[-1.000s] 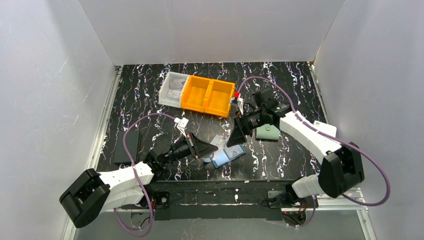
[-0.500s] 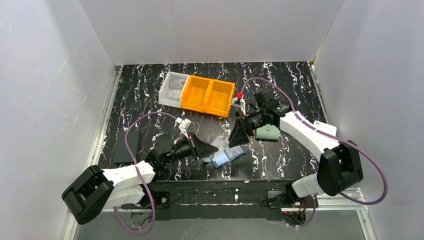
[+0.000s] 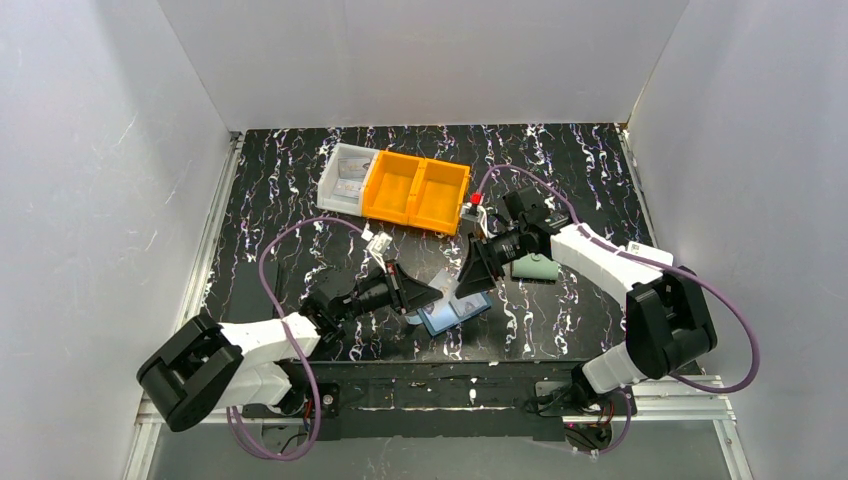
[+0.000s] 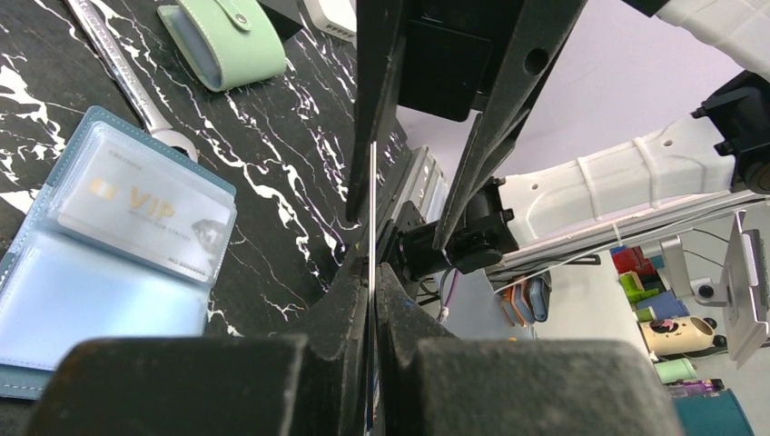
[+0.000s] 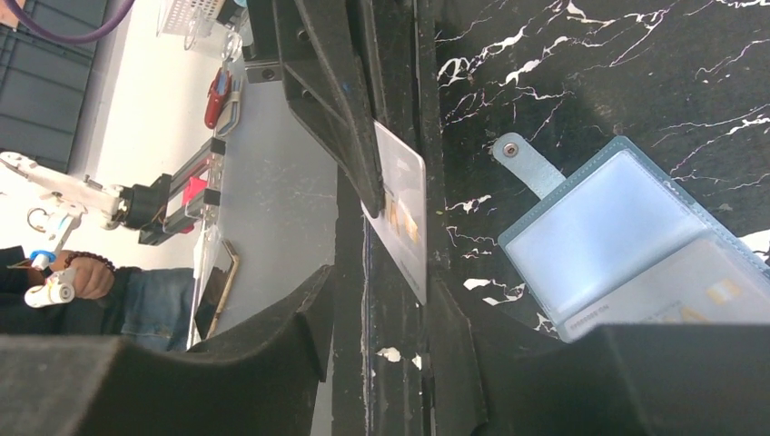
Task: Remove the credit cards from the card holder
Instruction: Remove the credit card from the card holder.
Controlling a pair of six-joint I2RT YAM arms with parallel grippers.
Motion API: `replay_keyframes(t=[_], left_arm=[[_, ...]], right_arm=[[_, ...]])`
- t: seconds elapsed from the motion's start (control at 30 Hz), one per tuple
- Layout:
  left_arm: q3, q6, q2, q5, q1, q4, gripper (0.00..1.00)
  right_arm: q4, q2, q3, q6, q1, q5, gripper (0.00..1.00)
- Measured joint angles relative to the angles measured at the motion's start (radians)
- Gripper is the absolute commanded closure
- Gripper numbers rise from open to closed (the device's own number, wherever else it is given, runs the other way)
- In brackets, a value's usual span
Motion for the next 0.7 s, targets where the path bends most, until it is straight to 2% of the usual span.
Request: replay_keyframes(t=[0.7], left_arm=[[0.044,0.013,0.076,0.037,-0.003,0.007,1.00]], right_arm=[[-0.039,0.060,-0.006,-0.124,-0.013,-0.052,0.85]])
